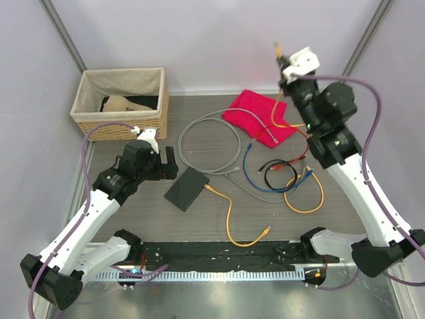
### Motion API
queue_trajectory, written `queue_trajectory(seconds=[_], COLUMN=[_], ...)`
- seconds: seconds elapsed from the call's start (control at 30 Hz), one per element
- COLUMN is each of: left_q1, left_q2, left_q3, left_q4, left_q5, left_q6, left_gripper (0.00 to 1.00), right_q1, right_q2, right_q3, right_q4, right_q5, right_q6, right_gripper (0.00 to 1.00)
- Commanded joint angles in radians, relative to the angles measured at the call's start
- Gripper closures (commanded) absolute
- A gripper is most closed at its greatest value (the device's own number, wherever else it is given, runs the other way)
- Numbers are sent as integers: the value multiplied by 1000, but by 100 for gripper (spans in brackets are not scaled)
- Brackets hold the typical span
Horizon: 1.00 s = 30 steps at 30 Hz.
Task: Insert the plug into the switch port
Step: Pick up the connector from the center of the board.
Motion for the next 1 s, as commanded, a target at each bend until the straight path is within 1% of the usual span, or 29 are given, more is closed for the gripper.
queue_trajectory(seconds=[0.0, 0.03, 0.1, 0.13, 0.17, 0.23, 0.27, 0.3, 0.37, 0.4, 0.47, 0.5, 0.6, 0.63, 0.77, 0.87, 0.97], left_q1=[12, 12, 14, 14, 15, 17, 15, 15, 17, 17, 15, 15, 18, 18, 20, 20, 18], left_q2=[-2, -2, -9, -11, -13, -14, -14, -10, -5, 0, 0, 1, 3, 3, 7, 9, 18], left_q3=[3, 0, -2, 0, 0, -2, -2, -3, -3, 0, 0, 0, 0, 0, 0, -3, -6], left_q4=[38, 38, 37, 38, 38, 38, 42, 40, 38, 37, 35, 35, 40, 38, 43, 54, 81], left_q5=[20, 20, 14, 16, 14, 14, 16, 17, 28, 29, 31, 30, 37, 40, 71, 101, 169], left_q6=[-11, -11, -9, -8, -8, -6, -6, -8, -6, -8, -6, -6, -6, -5, -3, -2, -31], left_gripper=[0, 0, 0, 0, 0, 0, 0, 0, 0, 0, 0, 0, 0, 0, 0, 0, 0], right_q1=[-112, -115, -115, -115, -115, -114, -111, -109, -97, -92, -76, -71, -59, -57, -39, 32, 108], right_q2=[68, 77, 88, 87, 70, 30, 7, -40, -77, -105, -117, -119, -102, -70, 2, -9, -44], right_q3=[244, 282, 296, 289, 267, 111, 44, -98, -238, -368, -482, -583, -723, -742, -770, -756, -745], right_q4=[136, 127, 52, -73, -123, -195, -202, -200, -186, -179, -165, -151, -102, -100, -107, -111, -116], right_q5=[100, 86, 47, -28, -67, -163, -186, -202, -223, -224, -216, -211, -213, -213, -246, -216, -144], right_q6=[-39, -30, -12, 3, 60, 115, 190, 224, 307, 377, 428, 479, 553, 595, 634, 616, 562], right_gripper=[99, 99, 99, 99, 99, 99, 99, 99, 99, 99, 99, 99, 99, 99, 99, 99, 99])
